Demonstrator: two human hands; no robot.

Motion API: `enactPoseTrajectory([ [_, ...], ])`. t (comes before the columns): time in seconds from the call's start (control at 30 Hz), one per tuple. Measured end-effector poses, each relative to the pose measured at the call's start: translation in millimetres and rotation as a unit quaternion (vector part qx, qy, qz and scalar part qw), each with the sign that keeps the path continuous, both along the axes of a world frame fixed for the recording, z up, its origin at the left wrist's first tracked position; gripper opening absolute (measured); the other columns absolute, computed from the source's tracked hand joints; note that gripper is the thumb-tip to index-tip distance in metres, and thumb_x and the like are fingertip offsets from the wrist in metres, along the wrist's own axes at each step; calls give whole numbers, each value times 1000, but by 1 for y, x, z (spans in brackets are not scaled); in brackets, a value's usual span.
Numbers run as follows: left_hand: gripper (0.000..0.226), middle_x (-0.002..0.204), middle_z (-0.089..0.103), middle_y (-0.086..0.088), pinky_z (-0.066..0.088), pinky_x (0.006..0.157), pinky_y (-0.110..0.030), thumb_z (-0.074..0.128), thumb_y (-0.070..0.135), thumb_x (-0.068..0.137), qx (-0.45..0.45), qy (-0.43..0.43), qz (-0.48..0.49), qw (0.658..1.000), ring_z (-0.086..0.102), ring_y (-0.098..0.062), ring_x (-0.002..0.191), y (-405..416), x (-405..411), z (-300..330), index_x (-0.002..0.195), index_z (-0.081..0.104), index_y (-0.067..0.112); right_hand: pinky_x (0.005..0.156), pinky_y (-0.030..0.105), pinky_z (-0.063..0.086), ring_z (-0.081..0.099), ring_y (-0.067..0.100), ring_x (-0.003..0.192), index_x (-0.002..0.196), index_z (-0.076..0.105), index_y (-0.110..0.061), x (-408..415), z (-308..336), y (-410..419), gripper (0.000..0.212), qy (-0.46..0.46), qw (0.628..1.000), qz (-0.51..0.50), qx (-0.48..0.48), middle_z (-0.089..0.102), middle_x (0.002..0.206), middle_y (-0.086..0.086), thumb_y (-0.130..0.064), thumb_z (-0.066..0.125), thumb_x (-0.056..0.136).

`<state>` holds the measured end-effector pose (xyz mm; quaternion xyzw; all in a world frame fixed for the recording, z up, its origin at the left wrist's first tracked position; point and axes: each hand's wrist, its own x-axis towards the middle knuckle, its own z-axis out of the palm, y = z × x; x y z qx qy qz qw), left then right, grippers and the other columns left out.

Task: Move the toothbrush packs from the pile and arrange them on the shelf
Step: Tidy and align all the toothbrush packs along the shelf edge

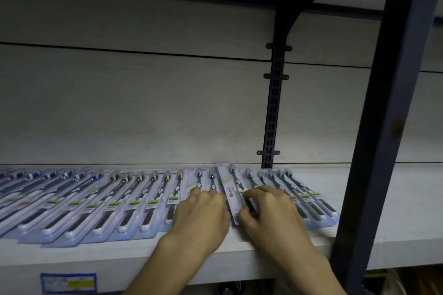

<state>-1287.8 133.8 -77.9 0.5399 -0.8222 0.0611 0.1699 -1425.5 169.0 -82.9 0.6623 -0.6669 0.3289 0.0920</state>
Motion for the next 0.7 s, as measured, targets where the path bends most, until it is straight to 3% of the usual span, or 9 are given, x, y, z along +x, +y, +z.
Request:
enactPoseTrajectory([
  [0.3,22,118,58,-3,33,71,-30,37,24,96,-8,-20,33,999,47,-25,114,12,-9,11,108,54,17,81,33,45,54,19,99,97,67,-18,-12,0,8,24,-20,998,-53,-5,63,104,-4,-32,54,83],
  [0.5,26,121,56,0,40,76,-34,39,22,96,8,-57,21,998,44,-27,116,5,-10,6,115,57,24,90,33,41,53,16,102,104,63,-26,-13,0,12,28,12,999,-47,2,61,109,-10,-41,48,86],
  [0.7,33,125,56,2,43,84,-36,35,32,99,9,-39,21,999,42,-25,120,1,-8,5,121,57,24,97,34,34,53,16,108,104,61,-29,-11,2,10,30,43,996,-71,31,62,110,-12,-46,43,87],
])
